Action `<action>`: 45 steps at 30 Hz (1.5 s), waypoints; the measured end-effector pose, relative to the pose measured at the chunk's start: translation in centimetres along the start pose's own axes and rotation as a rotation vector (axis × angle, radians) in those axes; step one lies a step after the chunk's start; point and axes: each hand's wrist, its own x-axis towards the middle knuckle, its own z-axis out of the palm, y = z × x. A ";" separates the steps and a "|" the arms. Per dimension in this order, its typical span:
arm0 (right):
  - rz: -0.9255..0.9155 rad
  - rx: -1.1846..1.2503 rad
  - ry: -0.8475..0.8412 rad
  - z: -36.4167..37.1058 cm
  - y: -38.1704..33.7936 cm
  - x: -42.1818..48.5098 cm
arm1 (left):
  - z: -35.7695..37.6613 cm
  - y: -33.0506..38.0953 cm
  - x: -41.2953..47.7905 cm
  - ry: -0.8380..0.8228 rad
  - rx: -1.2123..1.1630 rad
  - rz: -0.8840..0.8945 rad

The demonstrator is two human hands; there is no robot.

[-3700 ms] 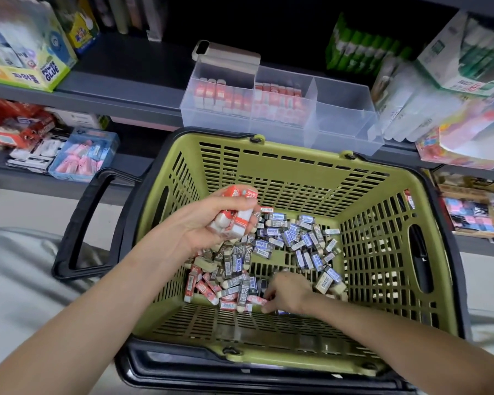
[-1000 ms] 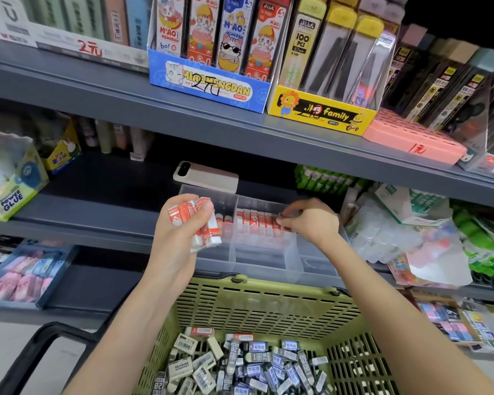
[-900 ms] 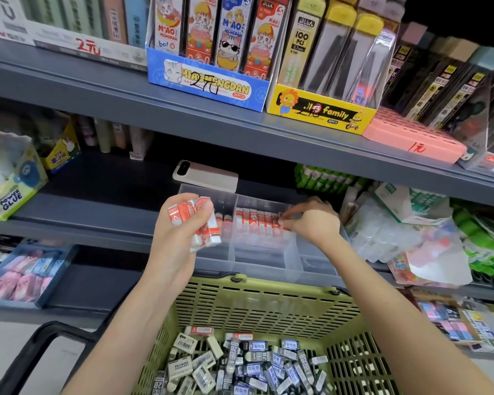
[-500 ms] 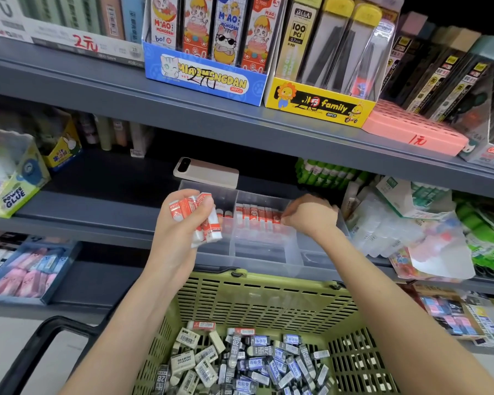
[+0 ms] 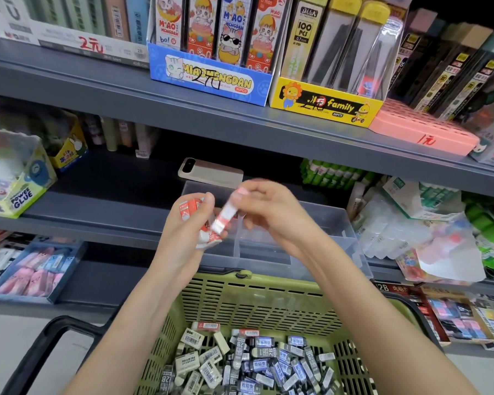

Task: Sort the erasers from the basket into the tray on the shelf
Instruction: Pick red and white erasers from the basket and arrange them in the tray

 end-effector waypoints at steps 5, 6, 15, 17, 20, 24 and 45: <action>0.029 0.072 0.487 -4.1 0.8 0.9 | -0.1 0.0 0.2 0.034 -0.020 0.007; 0.052 0.009 0.530 -4.4 1.4 1.0 | -0.1 0.0 0.2 0.036 -0.015 0.007; 0.149 -0.762 0.609 -2.1 5.0 2.5 | 0.3 0.4 0.1 0.066 0.005 -0.026; 0.198 -0.794 0.514 -1.9 5.1 2.7 | 0.3 0.4 0.0 0.066 0.009 -0.026; 0.238 -0.679 0.448 -2.5 4.6 3.1 | 0.3 0.4 0.1 0.070 0.011 -0.035; 0.278 -0.687 0.423 -2.7 4.4 3.7 | 0.3 0.4 0.2 0.077 0.008 -0.039; -0.226 -0.704 -0.133 2.6 0.6 -0.3 | 0.1 0.0 0.6 0.141 0.018 -0.110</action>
